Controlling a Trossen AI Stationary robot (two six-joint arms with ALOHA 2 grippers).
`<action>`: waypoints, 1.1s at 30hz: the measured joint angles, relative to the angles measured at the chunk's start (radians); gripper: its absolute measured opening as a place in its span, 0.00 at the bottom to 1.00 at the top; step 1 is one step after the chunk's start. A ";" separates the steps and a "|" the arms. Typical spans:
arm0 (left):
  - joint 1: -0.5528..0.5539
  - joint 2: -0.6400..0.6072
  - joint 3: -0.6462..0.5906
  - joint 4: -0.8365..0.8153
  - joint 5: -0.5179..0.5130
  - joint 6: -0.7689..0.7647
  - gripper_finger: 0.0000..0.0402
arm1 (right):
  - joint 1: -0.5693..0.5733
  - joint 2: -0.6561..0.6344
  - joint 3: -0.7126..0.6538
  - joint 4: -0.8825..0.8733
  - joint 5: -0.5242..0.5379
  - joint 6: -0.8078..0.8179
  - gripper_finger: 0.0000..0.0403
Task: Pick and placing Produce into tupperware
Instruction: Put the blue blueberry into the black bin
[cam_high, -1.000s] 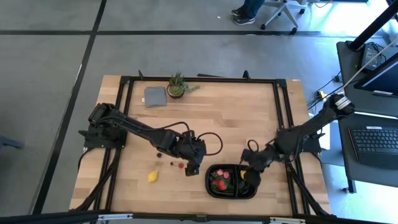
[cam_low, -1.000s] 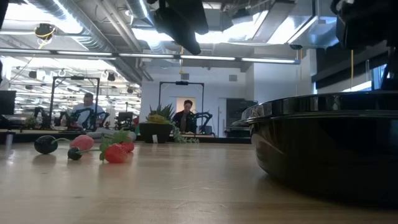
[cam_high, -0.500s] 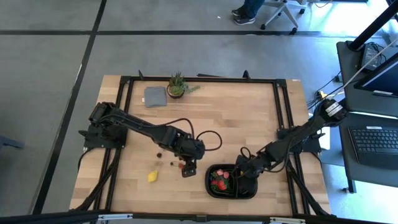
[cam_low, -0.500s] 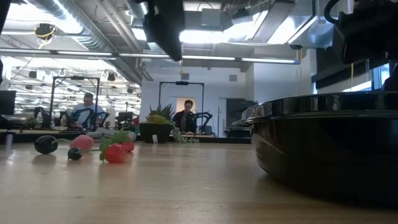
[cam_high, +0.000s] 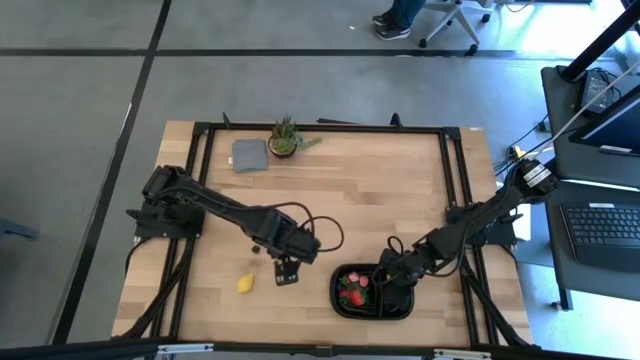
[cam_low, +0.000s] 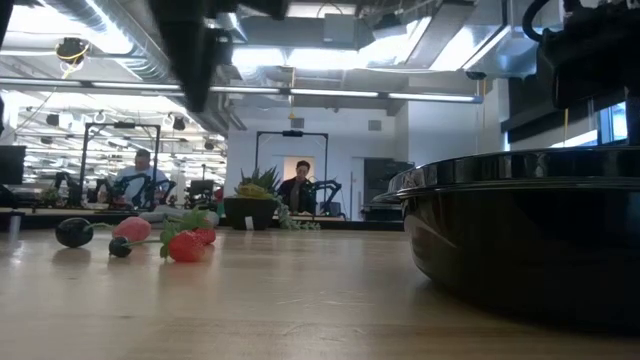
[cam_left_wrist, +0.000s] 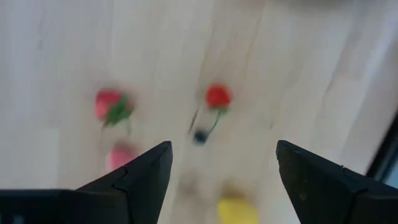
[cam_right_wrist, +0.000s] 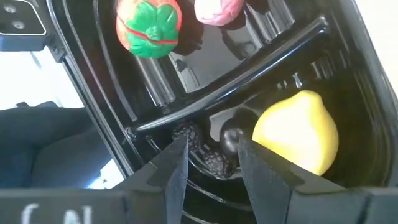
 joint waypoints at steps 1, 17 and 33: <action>-0.004 0.000 0.000 -0.028 -0.004 0.000 0.69 | 0.000 0.000 0.000 0.000 -0.001 0.000 0.36; -0.075 0.000 -0.219 0.163 -0.050 0.040 0.69 | -0.032 -0.189 0.000 0.024 0.048 0.045 0.36; -0.085 0.000 -0.429 0.374 -0.090 0.090 0.62 | -0.045 -0.325 0.000 0.014 0.169 -0.060 0.36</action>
